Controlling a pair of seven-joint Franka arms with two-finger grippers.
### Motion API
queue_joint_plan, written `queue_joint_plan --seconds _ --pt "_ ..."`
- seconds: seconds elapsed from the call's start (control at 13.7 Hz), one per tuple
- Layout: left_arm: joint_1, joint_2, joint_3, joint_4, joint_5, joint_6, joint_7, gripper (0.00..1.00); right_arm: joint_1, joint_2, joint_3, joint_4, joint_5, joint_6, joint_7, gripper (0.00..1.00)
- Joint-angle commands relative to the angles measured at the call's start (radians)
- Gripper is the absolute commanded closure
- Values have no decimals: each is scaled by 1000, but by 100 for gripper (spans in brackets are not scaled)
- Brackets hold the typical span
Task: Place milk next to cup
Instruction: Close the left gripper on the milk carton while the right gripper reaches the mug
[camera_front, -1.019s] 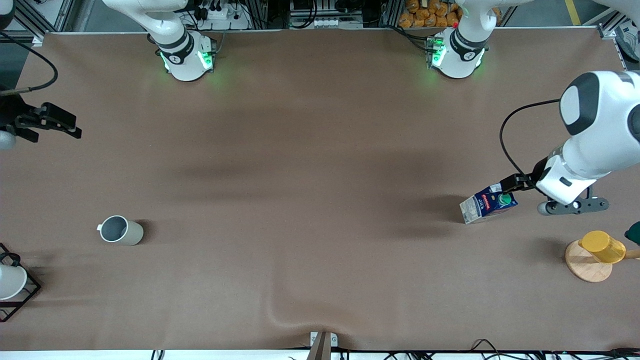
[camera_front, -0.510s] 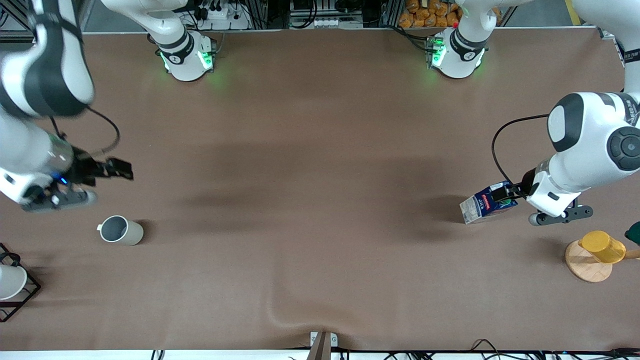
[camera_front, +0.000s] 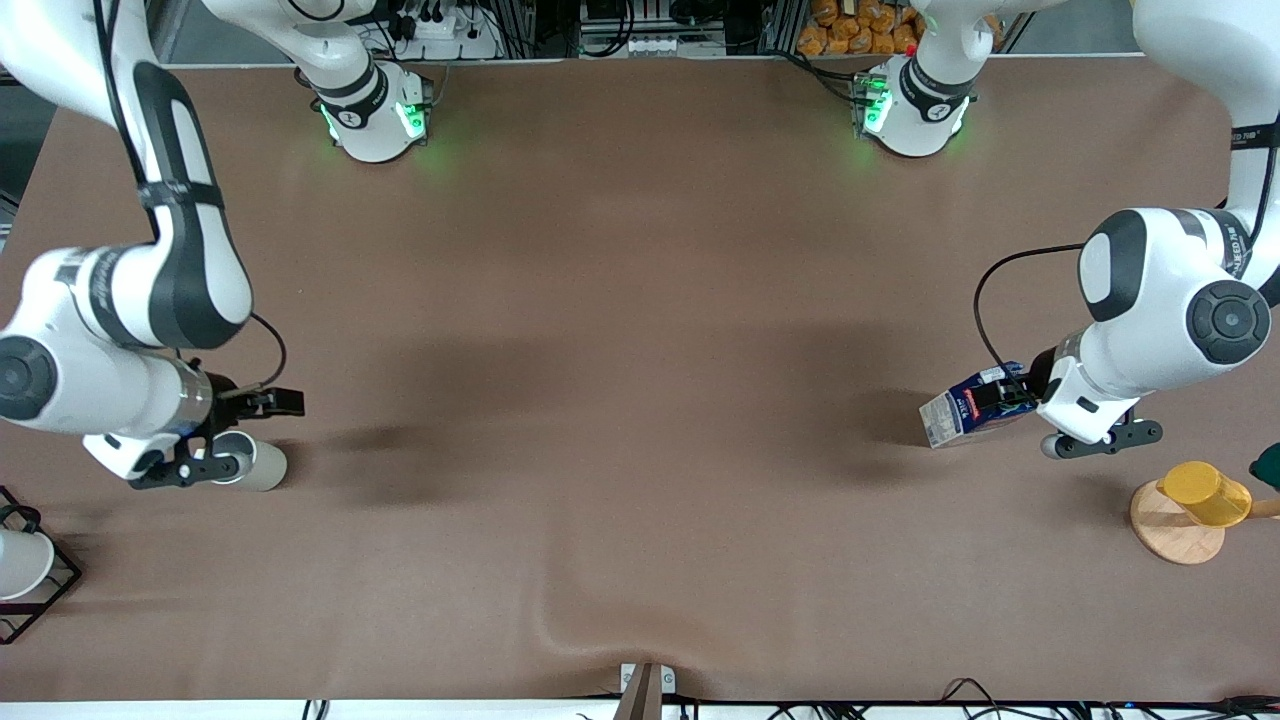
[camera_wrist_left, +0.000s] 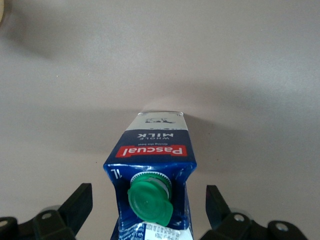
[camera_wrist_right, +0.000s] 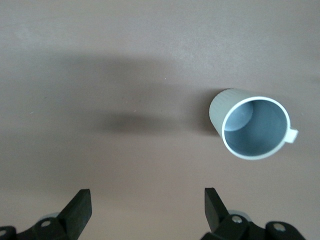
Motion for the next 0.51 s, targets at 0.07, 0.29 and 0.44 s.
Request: queue_joint_plan --seconds 0.07,0.29,0.44 --pt "6 0 -4 -18 -5 13 -17 0 -21 70 6 65 -12 24 -3 0" --pt "9 10 -4 -13 -16 11 -28 7 -61 93 6 65 -8 69 -15 0" --pt "17 11 -4 -9 -24 11 -41 13 -76 96 6 65 -12 75 -112 0"
